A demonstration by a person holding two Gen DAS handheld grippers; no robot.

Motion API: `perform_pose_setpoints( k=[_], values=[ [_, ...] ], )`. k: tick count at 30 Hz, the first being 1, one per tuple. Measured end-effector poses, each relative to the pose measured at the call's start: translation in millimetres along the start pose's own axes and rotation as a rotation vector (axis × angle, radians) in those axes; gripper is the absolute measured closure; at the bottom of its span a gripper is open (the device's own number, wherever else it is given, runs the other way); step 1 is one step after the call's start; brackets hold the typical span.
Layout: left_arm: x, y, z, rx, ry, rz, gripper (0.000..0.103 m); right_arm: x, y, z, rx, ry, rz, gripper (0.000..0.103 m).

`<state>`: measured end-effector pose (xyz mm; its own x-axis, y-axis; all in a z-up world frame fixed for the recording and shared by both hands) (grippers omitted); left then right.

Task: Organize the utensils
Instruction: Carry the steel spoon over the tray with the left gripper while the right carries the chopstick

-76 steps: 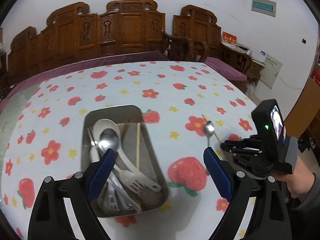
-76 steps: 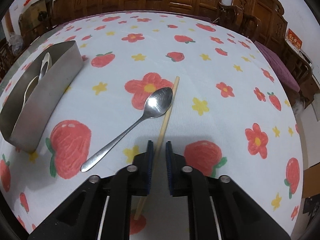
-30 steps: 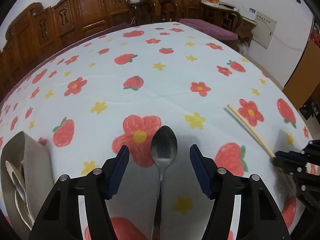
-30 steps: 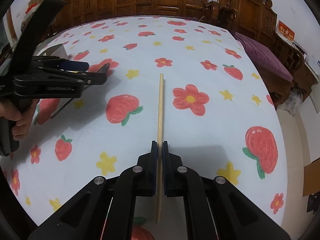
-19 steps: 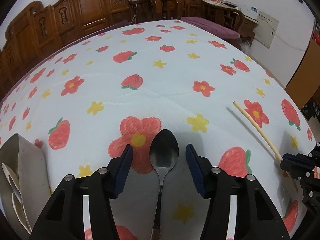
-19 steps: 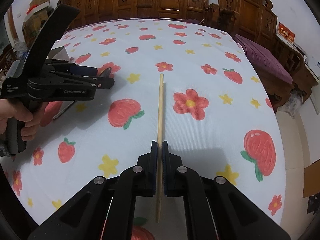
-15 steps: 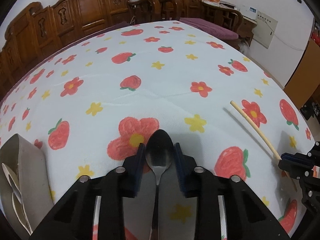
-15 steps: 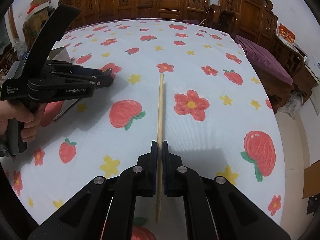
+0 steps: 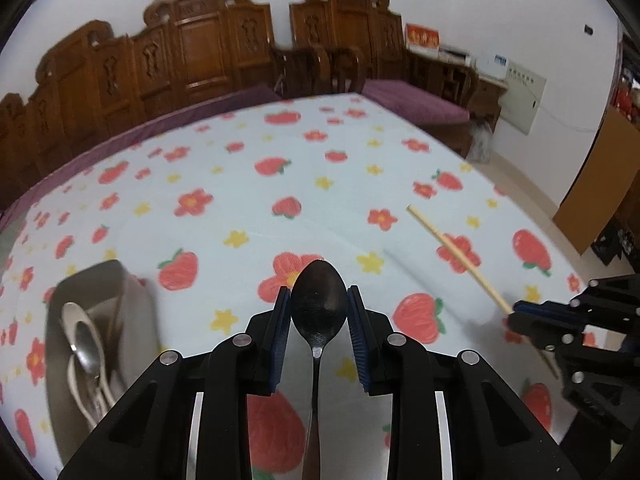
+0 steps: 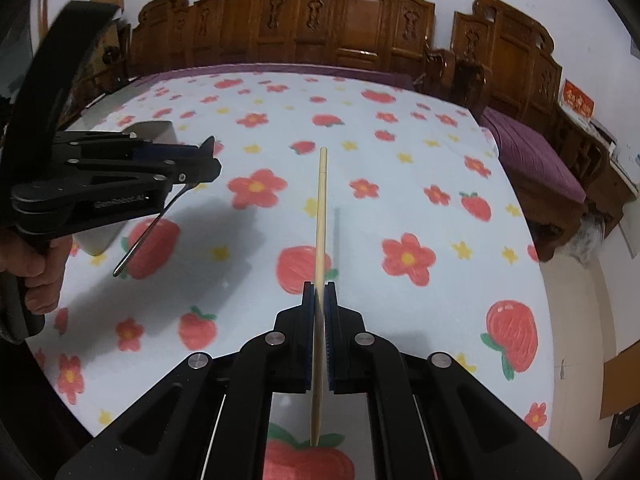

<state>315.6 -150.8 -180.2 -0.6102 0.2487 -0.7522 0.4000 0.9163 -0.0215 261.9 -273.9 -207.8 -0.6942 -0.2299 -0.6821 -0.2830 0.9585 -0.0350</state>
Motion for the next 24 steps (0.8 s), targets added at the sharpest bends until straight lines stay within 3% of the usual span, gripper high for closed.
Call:
perform_pose_setpoints(
  k=[12,24],
  values=[
    [-20,12,-59,-0.029,-0.097,-0.02,0.077,-13,19,-30,0.001,-0.051,-0.019,0.097],
    [-33,51,-99,-0.079,-0.152,-0.059,0.077,-36,53,-33,-0.046,-0.094,-0.026,0.097]
  ],
)
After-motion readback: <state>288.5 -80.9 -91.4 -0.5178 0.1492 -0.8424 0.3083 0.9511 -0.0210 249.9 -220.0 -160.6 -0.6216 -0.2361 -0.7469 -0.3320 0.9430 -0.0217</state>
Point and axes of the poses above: each gripper's, at about its wrist camera, not at the fingertips, and z roughly the way its jaws point, y to its left, x to its underside, the point moved 3 cm from there along z, roughly the way its jaws point, and after that the axes turned 6 degrees about -y, right-handed, at the moved point
